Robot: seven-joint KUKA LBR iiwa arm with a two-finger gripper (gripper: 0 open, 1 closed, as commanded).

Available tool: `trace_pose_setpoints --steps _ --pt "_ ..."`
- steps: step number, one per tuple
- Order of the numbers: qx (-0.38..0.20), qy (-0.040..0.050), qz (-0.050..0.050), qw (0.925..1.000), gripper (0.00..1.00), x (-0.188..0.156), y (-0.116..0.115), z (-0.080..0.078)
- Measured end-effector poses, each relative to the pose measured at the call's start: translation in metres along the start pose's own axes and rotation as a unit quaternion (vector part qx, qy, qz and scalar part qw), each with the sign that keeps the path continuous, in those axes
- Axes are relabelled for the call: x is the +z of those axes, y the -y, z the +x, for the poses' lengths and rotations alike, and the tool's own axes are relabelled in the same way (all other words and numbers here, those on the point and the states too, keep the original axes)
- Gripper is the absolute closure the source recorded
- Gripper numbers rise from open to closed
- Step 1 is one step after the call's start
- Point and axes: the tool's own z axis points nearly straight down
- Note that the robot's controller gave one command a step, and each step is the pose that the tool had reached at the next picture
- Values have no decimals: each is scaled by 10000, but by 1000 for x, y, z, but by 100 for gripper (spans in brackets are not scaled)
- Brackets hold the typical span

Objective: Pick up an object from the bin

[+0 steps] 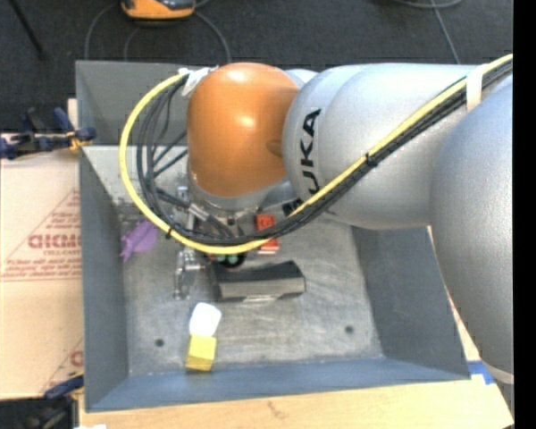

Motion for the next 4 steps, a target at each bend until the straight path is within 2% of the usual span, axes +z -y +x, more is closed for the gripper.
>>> trace_pose_setpoints --steps 1,2,3,4 --pt "-1049 53 -3 9945 0 35 -20 -48" --pt "-1509 4 0 9885 0 61 -28 -67" --pt "-1499 8 -4 9887 0 60 -28 -67" --pt "-2471 40 5 9690 0 118 -32 -88"
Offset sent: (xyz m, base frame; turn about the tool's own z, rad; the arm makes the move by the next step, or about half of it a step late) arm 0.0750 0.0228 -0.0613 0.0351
